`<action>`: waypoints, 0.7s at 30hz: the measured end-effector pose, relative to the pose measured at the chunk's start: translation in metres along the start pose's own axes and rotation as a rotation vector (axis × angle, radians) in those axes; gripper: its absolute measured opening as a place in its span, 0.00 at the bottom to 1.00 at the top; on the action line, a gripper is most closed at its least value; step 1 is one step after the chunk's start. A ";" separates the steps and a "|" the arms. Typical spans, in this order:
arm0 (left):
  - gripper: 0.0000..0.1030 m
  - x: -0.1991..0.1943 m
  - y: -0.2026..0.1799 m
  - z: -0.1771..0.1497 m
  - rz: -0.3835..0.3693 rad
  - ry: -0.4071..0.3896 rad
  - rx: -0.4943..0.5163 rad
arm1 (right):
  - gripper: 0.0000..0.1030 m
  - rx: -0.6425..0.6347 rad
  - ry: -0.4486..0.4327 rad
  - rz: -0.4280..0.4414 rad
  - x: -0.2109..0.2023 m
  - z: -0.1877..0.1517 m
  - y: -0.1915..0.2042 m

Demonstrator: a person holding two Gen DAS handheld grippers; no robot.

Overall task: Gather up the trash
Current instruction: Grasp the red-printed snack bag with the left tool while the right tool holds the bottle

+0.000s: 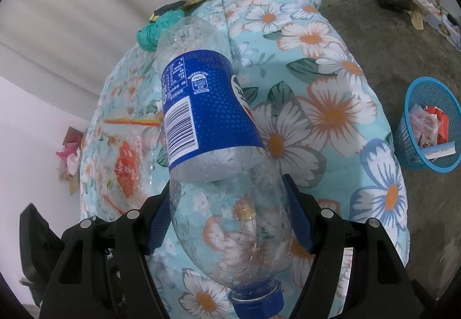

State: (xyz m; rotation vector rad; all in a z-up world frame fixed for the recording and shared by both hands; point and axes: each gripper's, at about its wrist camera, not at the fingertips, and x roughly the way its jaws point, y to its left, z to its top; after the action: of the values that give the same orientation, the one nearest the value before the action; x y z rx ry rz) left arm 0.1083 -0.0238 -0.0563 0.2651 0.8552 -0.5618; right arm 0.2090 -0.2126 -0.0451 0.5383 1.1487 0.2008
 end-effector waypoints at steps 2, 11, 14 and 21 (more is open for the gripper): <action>0.07 -0.001 0.005 0.004 -0.001 0.000 -0.037 | 0.67 0.000 -0.005 -0.006 -0.001 0.000 0.000; 0.04 -0.006 0.014 0.025 0.016 -0.018 -0.088 | 0.66 0.014 -0.038 0.004 -0.008 -0.003 0.000; 0.04 -0.010 0.012 0.027 0.023 -0.031 -0.086 | 0.66 0.027 -0.051 0.019 -0.012 -0.003 -0.002; 0.03 -0.014 0.008 0.029 0.026 -0.042 -0.075 | 0.66 0.043 -0.064 0.045 -0.018 -0.006 -0.003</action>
State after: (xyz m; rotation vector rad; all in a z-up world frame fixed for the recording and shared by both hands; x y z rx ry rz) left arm 0.1238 -0.0251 -0.0276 0.1953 0.8290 -0.5082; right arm 0.1963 -0.2210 -0.0337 0.6047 1.0808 0.1969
